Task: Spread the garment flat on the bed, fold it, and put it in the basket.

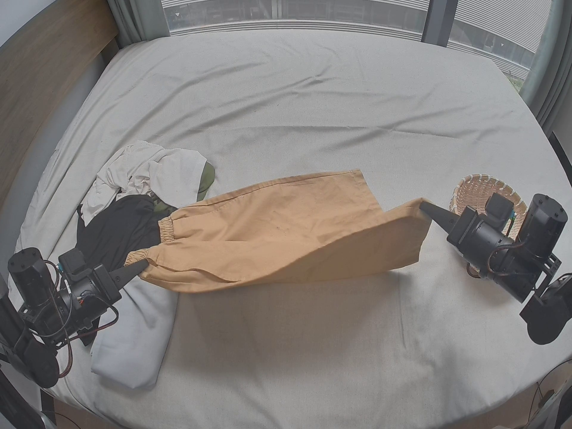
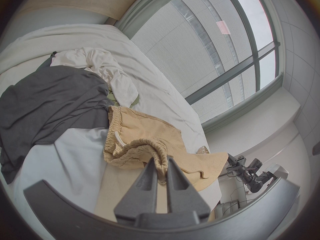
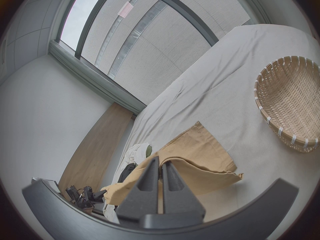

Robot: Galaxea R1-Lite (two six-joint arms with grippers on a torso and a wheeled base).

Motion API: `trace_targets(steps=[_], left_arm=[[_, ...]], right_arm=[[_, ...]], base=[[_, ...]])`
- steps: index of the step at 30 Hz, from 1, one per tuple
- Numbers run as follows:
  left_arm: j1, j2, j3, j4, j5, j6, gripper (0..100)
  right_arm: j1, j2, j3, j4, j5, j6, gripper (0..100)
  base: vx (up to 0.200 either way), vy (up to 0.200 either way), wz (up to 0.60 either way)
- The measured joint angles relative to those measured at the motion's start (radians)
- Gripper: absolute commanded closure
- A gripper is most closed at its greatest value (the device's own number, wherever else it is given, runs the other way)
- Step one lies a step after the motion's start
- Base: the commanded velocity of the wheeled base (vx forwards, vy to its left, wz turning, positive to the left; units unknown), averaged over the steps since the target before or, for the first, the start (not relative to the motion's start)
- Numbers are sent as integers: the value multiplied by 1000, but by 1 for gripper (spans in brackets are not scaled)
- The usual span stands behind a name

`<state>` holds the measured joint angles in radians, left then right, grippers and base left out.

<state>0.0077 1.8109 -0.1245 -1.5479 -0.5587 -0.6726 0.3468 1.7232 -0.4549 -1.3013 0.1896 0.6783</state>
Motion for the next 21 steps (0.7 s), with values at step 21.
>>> trace_targets(steps=[21], left_arm=[[-8, 83, -127, 1, 111, -77, 100]], right_arm=[[-40, 172, -241, 11, 23, 0, 100]], base=[[0, 0, 0]])
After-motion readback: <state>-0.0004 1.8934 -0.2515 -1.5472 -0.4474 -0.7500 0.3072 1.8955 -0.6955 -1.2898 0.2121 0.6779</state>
